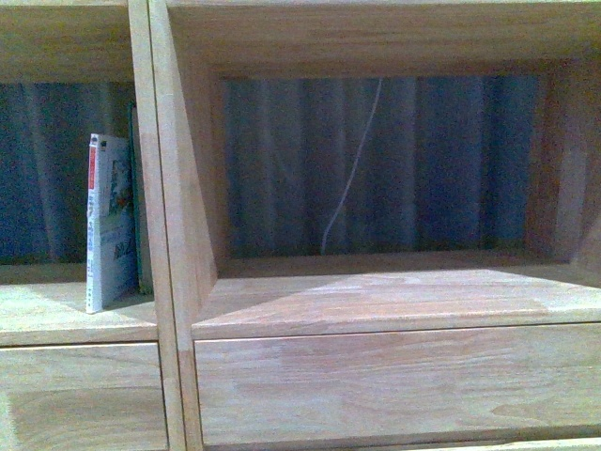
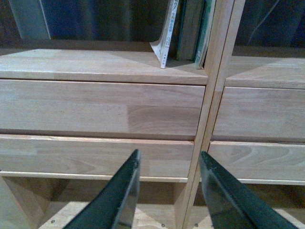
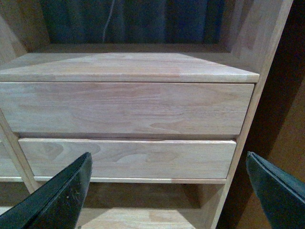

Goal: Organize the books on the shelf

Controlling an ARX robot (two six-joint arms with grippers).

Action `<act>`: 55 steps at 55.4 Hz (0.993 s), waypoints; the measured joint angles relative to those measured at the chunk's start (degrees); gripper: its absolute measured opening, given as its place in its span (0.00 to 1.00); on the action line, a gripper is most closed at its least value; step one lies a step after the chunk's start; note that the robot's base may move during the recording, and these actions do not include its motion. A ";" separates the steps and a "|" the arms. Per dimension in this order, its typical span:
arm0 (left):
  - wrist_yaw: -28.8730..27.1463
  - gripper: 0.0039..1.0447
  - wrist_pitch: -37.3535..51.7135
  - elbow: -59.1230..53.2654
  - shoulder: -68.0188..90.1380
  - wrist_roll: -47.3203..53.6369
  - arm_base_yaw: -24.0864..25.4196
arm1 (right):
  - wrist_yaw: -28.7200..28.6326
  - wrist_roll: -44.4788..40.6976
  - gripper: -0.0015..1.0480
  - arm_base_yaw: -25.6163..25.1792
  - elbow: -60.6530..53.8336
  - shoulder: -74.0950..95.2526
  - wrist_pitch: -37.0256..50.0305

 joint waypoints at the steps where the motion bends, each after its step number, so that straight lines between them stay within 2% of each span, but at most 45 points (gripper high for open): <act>1: 0.00 0.23 0.02 -0.09 -0.15 0.04 0.00 | 0.00 0.00 0.93 0.00 0.00 0.00 0.00; 8: -0.04 0.03 0.42 -1.38 -1.11 0.13 0.00 | -0.02 0.00 0.93 0.00 0.00 0.00 0.00; 25: 0.00 0.02 0.76 -3.56 -2.78 0.28 0.00 | 0.00 0.07 0.93 0.00 0.00 0.00 0.00; 44: -0.07 0.02 1.16 -6.40 -5.57 0.33 0.00 | 0.02 0.13 0.40 0.00 -2.21 -4.57 -1.75; 54: -0.04 0.02 1.16 -6.40 -5.64 0.33 0.00 | 0.02 0.13 0.09 0.00 -2.19 -7.37 -4.37; 55: -0.02 0.02 1.16 -6.40 -5.64 0.35 0.00 | 0.02 0.13 0.04 0.00 -2.19 -9.60 -7.10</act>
